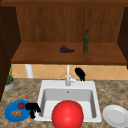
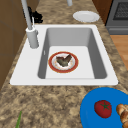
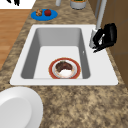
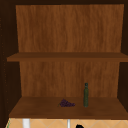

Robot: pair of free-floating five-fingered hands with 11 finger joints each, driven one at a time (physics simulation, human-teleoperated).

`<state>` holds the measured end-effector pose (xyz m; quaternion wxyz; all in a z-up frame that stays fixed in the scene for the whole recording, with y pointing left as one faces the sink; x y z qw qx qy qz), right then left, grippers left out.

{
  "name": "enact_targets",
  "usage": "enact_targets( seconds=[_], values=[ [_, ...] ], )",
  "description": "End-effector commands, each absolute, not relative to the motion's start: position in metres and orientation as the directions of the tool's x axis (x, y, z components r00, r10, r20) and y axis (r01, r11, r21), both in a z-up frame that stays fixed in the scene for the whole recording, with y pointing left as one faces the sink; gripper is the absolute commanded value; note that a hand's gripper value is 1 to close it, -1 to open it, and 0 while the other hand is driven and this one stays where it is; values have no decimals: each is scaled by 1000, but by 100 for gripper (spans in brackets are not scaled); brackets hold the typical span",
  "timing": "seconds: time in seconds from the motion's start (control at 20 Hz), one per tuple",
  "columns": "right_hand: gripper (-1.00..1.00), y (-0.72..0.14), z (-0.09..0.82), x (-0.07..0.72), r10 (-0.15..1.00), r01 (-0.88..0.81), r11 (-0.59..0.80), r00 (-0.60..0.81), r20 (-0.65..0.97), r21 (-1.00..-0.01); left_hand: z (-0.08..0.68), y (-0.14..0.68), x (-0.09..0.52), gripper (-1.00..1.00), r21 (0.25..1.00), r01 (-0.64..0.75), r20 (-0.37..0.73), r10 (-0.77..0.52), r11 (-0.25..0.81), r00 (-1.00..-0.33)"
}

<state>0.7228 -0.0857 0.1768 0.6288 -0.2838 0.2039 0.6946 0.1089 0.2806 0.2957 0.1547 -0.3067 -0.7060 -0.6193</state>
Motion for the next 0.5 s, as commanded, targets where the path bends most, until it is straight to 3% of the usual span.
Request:
enact_targets(
  seconds=[0.0,0.25,0.45],
  values=[
    [100,-55,189,726,759,-990,-126,-59,-648,-58,296,281,109,0,780,625,598,242,45,-764],
    [100,-22,203,731,693,-990,-132,-61,-718,-43,296,281,109,0,780,625,598,242,45,-764],
    [100,7,184,733,429,-990,-141,-62,-901,1,296,281,109,0,780,625,598,242,45,-764]
  ],
)
